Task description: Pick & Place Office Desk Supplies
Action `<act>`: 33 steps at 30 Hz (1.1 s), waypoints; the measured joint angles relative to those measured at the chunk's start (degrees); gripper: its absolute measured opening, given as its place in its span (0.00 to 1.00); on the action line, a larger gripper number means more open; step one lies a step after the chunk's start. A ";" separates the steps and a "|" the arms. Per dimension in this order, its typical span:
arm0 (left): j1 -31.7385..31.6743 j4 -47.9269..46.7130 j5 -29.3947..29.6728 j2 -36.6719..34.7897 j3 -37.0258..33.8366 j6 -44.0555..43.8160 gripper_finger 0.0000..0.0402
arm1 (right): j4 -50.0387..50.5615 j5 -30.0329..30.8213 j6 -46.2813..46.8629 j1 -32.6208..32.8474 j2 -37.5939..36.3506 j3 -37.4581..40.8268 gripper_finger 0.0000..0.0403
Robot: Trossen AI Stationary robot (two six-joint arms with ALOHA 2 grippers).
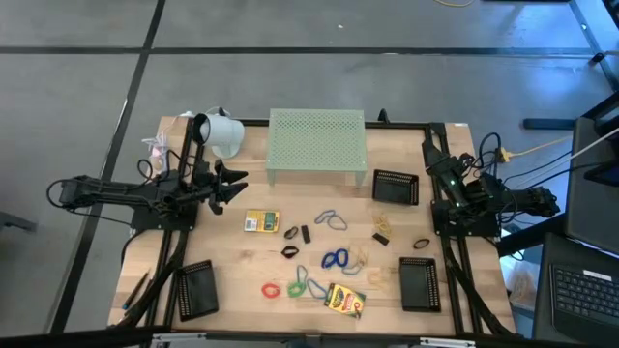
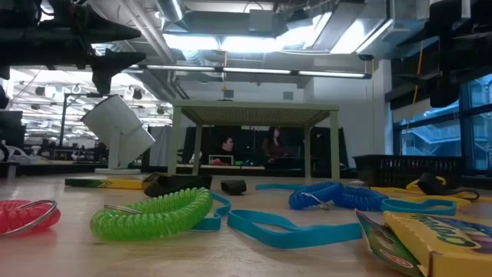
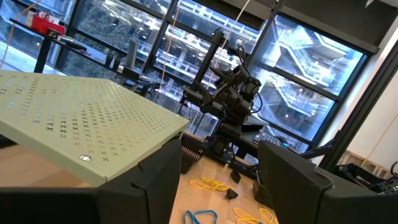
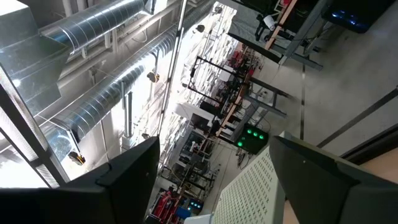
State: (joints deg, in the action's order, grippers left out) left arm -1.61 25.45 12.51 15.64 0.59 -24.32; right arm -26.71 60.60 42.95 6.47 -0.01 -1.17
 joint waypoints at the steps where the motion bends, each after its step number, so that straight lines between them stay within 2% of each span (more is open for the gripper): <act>1: 0.00 0.00 0.00 -0.01 0.01 0.00 0.52 | 0.00 0.00 0.00 -0.01 0.00 0.01 0.76; 7: -0.02 0.02 0.00 0.00 -0.01 0.00 0.52 | 0.06 0.00 -0.29 0.01 0.00 0.00 0.76; 9: 0.00 0.02 0.00 -0.02 0.00 0.00 0.52 | 0.98 0.02 -3.27 0.00 0.00 0.00 0.76; 16: 0.00 0.02 1.98 0.00 0.01 2.33 0.52 | 6.13 0.02 -29.37 0.00 0.00 0.00 0.76; 19: 0.00 0.02 3.93 -0.02 0.00 4.29 0.52 | 6.78 0.02 -35.94 0.00 0.00 0.01 0.76; 23: -0.01 0.03 8.24 0.00 -0.01 7.03 0.52 | 6.66 0.02 -37.43 0.01 0.00 0.00 0.76; 29: 0.00 0.02 18.97 -0.02 0.01 7.72 0.52 | 6.64 0.02 -37.42 0.00 0.00 0.01 0.76; 33: -0.02 0.00 24.60 -0.02 0.01 8.48 0.52 | 6.62 0.00 -34.29 0.00 0.00 0.00 0.76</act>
State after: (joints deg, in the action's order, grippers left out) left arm -1.63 25.45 37.11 15.62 0.60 -15.84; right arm -20.10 60.60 8.66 6.46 -0.01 -1.17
